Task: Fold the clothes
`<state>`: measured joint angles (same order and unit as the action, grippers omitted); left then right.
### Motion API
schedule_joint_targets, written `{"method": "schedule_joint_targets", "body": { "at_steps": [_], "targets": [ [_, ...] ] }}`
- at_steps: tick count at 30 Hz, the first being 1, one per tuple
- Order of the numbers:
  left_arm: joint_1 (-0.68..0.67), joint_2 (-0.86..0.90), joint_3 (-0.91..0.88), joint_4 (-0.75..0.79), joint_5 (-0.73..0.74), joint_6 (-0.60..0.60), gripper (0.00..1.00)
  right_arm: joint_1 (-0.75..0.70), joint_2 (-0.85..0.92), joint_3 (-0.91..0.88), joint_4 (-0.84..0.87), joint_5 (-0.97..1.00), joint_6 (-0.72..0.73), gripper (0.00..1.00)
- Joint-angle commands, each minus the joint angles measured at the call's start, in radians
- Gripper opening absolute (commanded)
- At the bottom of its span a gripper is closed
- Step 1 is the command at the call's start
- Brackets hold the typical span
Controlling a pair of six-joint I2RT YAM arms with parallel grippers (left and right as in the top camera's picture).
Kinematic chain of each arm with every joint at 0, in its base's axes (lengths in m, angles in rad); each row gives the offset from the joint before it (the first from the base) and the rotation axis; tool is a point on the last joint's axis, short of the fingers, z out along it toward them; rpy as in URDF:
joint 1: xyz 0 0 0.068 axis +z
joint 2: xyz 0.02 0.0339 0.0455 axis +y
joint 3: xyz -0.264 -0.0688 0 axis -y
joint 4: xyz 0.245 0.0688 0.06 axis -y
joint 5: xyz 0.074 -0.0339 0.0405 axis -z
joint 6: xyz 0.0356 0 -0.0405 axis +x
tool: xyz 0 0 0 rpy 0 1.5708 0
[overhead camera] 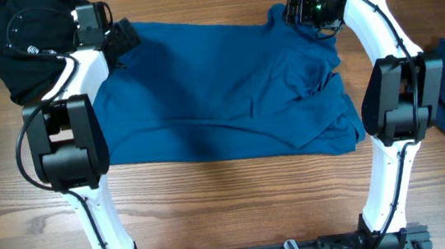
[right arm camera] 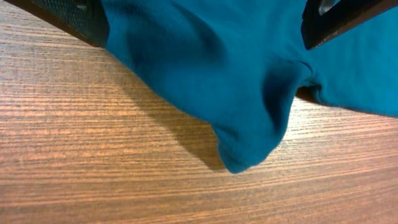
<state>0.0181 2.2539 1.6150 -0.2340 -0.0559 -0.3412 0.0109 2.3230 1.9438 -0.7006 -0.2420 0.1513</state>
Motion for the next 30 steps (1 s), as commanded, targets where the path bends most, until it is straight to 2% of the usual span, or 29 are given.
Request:
{"method": "schedule_joint_targets", "body": {
  "at_steps": [1, 10, 21, 23, 24, 25, 26, 27, 30],
  "targets": [
    [0.018, 0.035, 0.014, 0.024, -0.016, 0.021, 1.00, -0.001, 0.024, 0.019, 0.012, 0.011, -0.021, 1.00],
    [0.019, 0.051, 0.014, 0.088, -0.013, 0.024, 0.99, -0.001, 0.071, 0.019, 0.013, 0.014, -0.021, 1.00],
    [0.019, 0.116, 0.014, 0.092, 0.014, 0.020, 0.98, -0.001, 0.077, 0.018, 0.016, 0.014, -0.047, 0.99],
    [0.019, 0.117, 0.014, 0.096, 0.014, 0.020, 0.90, -0.001, 0.077, 0.018, 0.017, 0.014, -0.047, 0.96],
    [0.019, 0.117, 0.014, 0.096, 0.014, 0.020, 0.80, -0.001, 0.077, 0.018, 0.016, 0.014, -0.047, 0.93],
    [0.019, 0.117, 0.014, 0.096, 0.014, 0.020, 0.70, -0.001, 0.077, 0.018, 0.016, 0.014, -0.047, 0.84],
    [0.018, 0.117, 0.014, 0.095, 0.014, 0.020, 0.61, -0.001, 0.077, 0.018, 0.016, 0.014, -0.047, 0.69],
    [0.018, 0.117, 0.014, 0.092, 0.014, 0.020, 0.52, -0.001, 0.077, 0.018, 0.015, 0.014, -0.046, 0.64],
    [0.016, 0.117, 0.014, 0.087, 0.014, 0.020, 0.29, -0.001, 0.077, 0.018, 0.012, 0.019, -0.046, 0.58]
  ]
}}
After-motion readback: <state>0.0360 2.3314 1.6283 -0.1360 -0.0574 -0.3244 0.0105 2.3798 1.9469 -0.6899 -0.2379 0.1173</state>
